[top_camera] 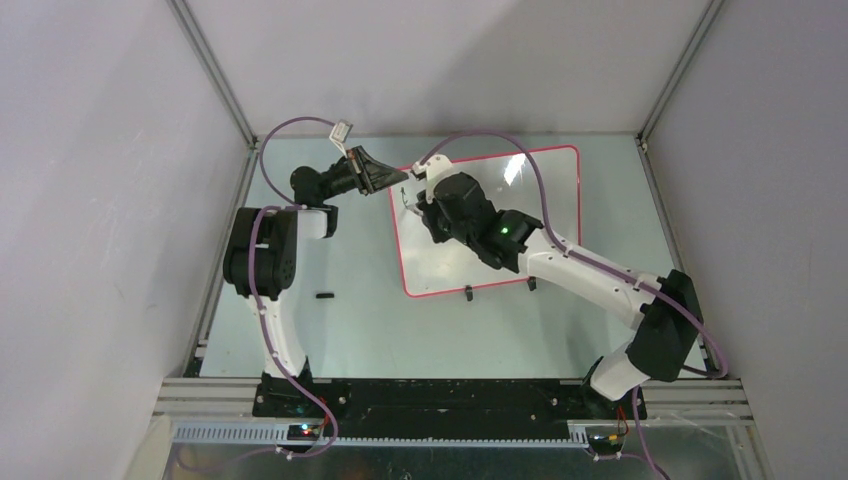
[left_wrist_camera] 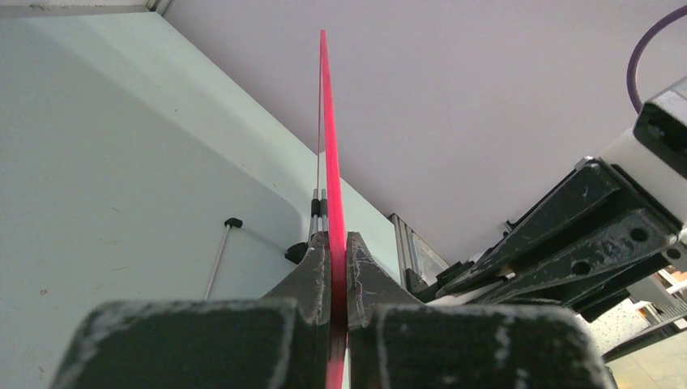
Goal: Write a sentence on the whiteboard
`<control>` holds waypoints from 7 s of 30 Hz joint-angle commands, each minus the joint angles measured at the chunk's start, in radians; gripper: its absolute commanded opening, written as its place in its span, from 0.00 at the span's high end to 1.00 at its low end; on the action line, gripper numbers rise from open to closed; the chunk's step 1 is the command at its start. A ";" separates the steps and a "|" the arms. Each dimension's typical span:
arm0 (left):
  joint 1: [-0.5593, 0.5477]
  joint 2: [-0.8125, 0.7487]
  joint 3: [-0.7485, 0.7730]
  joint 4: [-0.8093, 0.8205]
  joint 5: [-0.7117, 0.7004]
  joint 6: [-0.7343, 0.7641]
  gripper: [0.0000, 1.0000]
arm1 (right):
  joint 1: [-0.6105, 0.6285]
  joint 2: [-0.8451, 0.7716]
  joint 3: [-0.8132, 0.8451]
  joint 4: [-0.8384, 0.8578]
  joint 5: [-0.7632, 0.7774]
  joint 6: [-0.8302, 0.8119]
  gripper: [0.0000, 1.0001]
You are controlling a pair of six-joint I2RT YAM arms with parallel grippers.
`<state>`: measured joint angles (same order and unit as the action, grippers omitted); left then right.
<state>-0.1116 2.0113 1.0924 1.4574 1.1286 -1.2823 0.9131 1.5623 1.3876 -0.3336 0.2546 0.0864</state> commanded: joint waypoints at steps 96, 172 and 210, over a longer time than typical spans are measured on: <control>-0.030 -0.066 0.008 0.075 0.022 0.011 1.00 | -0.012 0.044 0.093 -0.038 -0.008 0.004 1.00; -0.029 -0.066 0.008 0.075 0.023 0.010 1.00 | -0.020 0.052 0.138 -0.068 -0.022 0.003 1.00; -0.031 -0.066 0.008 0.075 0.022 0.011 1.00 | -0.062 -0.028 0.027 -0.097 0.033 0.023 1.00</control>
<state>-0.1139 2.0083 1.0920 1.4563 1.1278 -1.2819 0.8661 1.5597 1.4223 -0.4149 0.2329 0.1043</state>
